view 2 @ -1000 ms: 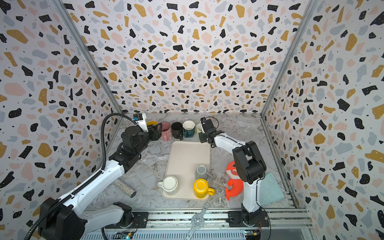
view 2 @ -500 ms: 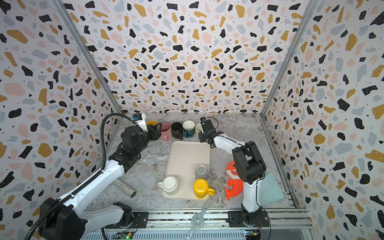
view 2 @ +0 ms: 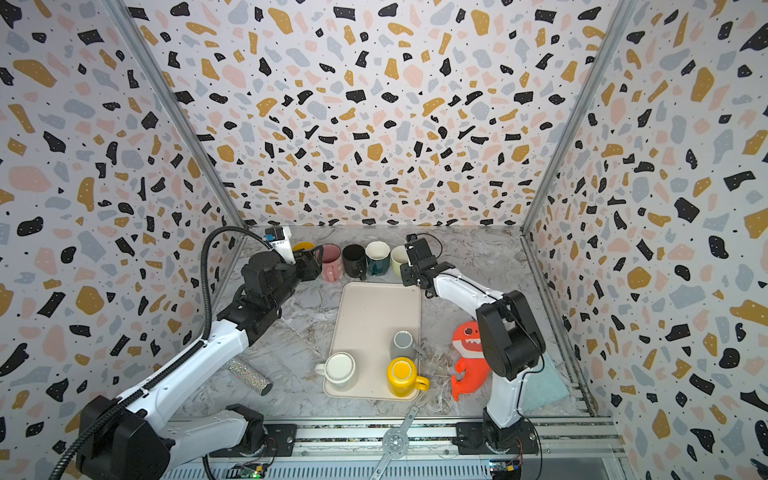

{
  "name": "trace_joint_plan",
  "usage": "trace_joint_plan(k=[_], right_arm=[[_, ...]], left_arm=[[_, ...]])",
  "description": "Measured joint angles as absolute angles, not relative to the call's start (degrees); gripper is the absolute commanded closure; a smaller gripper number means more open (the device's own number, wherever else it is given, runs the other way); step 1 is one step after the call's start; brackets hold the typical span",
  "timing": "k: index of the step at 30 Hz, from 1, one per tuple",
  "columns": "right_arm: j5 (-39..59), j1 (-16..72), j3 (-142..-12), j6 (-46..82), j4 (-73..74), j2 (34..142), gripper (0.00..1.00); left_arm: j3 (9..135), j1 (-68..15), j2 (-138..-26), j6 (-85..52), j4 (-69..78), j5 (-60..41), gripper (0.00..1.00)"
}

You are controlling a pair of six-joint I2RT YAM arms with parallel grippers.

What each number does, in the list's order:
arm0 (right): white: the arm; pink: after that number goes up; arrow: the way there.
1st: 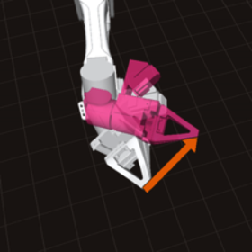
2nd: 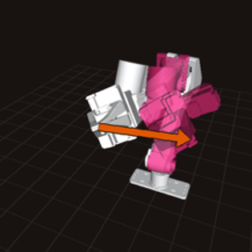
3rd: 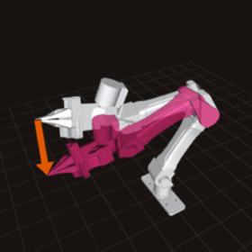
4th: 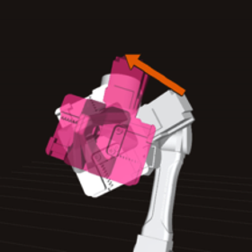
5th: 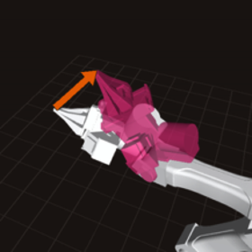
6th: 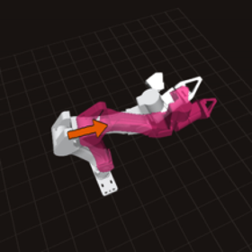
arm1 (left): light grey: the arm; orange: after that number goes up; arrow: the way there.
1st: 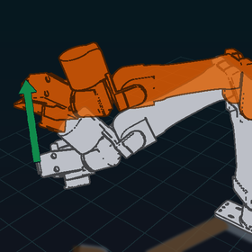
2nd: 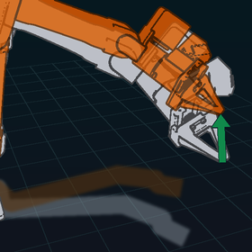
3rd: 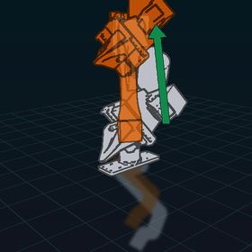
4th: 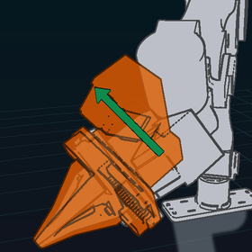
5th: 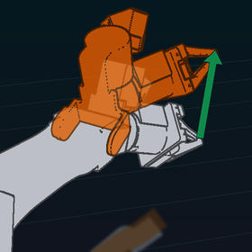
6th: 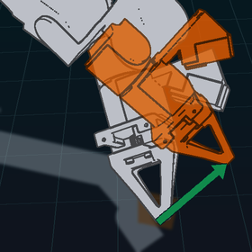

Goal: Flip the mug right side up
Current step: 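Open the right gripper and draw it back from the light green mug, then move the right gripper down to the grey mug on the tray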

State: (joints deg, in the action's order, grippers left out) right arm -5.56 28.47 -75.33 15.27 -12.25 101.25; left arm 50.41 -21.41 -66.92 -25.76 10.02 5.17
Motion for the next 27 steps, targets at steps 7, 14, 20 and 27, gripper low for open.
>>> trace_joint_plan(k=[7, 14, 20, 27], right_arm=[[19.9, 18.52, -72.93, 30.11, -18.98, 87.46, 0.61], [41.41, 14.15, -63.88, 42.39, -27.22, 82.59, 0.58], [50.57, 14.37, -56.95, 53.65, -33.15, 74.41, 0.58], [54.68, 14.66, -55.22, 58.41, -40.77, 68.2, 0.61]], left_arm=[[50.41, -20.62, -68.18, -26.7, 9.58, 5.63, 0.39], [50.39, -20.36, -68.16, -27.29, 8.97, 6.28, 0.39], [49.25, -20.25, -66.54, -28.03, 8.99, 7.14, 0.38], [47.68, -20.18, -65.47, -29.3, 9.19, 7.62, 0.39]])
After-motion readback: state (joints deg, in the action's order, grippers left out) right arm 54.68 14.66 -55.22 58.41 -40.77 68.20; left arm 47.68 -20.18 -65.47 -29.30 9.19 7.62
